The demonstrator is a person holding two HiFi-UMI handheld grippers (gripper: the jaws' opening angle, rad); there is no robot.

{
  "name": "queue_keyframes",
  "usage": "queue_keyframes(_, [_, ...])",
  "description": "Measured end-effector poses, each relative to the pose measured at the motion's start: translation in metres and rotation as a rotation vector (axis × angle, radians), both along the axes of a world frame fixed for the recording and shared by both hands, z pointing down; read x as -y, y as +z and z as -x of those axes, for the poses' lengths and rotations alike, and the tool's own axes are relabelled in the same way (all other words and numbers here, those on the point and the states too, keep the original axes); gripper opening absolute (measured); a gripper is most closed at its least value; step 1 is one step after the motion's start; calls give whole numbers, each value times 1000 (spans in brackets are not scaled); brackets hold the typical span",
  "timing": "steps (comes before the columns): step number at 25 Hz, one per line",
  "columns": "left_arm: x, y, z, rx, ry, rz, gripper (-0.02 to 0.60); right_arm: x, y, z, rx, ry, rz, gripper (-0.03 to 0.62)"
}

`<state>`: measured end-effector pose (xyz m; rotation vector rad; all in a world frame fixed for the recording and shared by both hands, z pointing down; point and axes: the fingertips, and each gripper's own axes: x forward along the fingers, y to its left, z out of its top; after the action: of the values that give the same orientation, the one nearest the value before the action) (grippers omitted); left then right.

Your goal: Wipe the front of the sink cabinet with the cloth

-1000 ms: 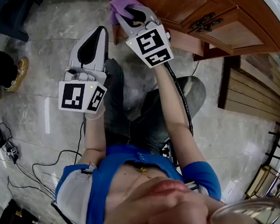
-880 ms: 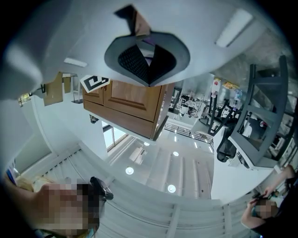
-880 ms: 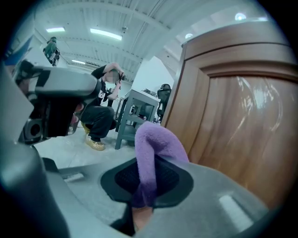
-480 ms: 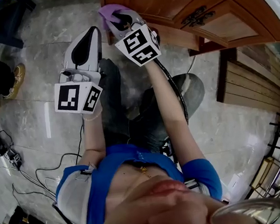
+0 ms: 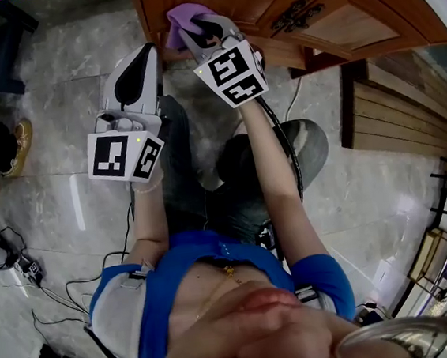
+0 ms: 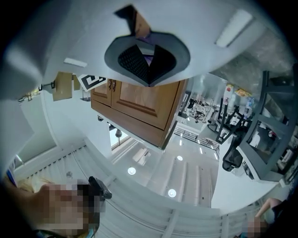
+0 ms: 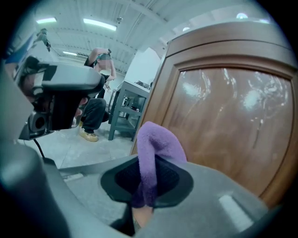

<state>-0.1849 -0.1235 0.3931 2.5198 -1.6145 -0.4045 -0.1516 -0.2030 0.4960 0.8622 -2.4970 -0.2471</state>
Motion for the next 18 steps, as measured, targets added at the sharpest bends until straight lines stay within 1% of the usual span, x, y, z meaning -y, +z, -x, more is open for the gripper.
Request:
queue_keyframes(11, [7, 9, -33, -22, 99, 18, -2, 6, 0, -79, -51, 160, -6, 54])
queue_keyframes(15, [9, 12, -38, -37, 125, 28, -3, 9, 0, -105, -103, 237, -11, 54])
queue_keyframes(18, [11, 14, -38, -49, 137, 35, -2, 10, 0, -122, -114, 292, 0, 54])
